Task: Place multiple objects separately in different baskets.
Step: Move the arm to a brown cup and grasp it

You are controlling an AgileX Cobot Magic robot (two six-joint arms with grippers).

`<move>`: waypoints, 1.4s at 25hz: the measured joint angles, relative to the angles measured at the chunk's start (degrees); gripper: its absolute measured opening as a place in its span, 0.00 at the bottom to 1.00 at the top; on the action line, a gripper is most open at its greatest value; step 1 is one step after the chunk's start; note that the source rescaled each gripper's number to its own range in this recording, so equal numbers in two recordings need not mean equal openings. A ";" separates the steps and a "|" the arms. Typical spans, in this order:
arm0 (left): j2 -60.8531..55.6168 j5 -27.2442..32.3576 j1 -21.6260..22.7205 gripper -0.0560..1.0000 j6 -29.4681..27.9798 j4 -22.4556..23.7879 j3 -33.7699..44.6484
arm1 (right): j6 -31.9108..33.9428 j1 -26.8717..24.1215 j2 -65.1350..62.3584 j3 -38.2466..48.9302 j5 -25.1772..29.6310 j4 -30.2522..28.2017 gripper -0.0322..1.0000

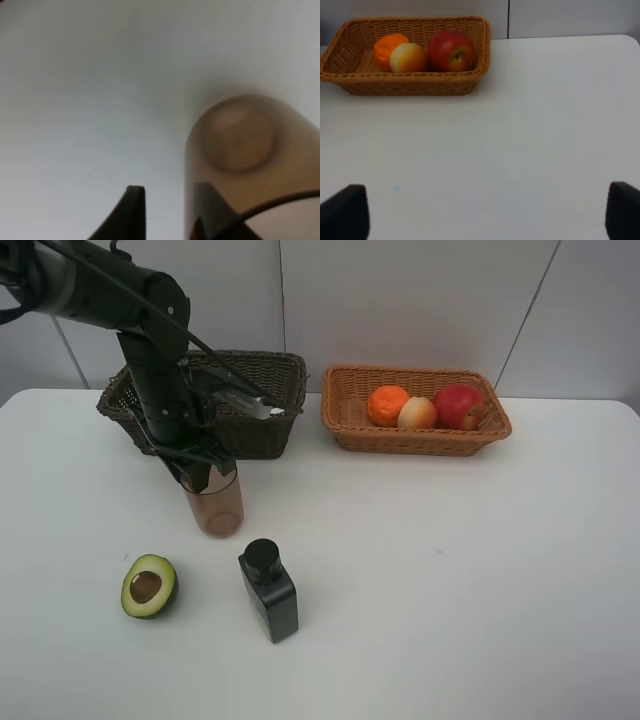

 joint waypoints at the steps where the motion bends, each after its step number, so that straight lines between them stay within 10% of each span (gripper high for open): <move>1: 0.00 0.12 0.00 0.25 0.00 0.00 0.00 | 0.00 0.00 0.00 0.00 0.00 0.00 1.00; 6: 0.00 0.18 0.00 0.05 0.00 -0.28 0.00 | 0.00 0.00 0.00 0.00 0.00 0.00 1.00; 35: -0.05 6.75 0.00 0.05 0.00 -1.94 -3.52 | 0.00 0.00 0.00 0.00 0.00 0.00 1.00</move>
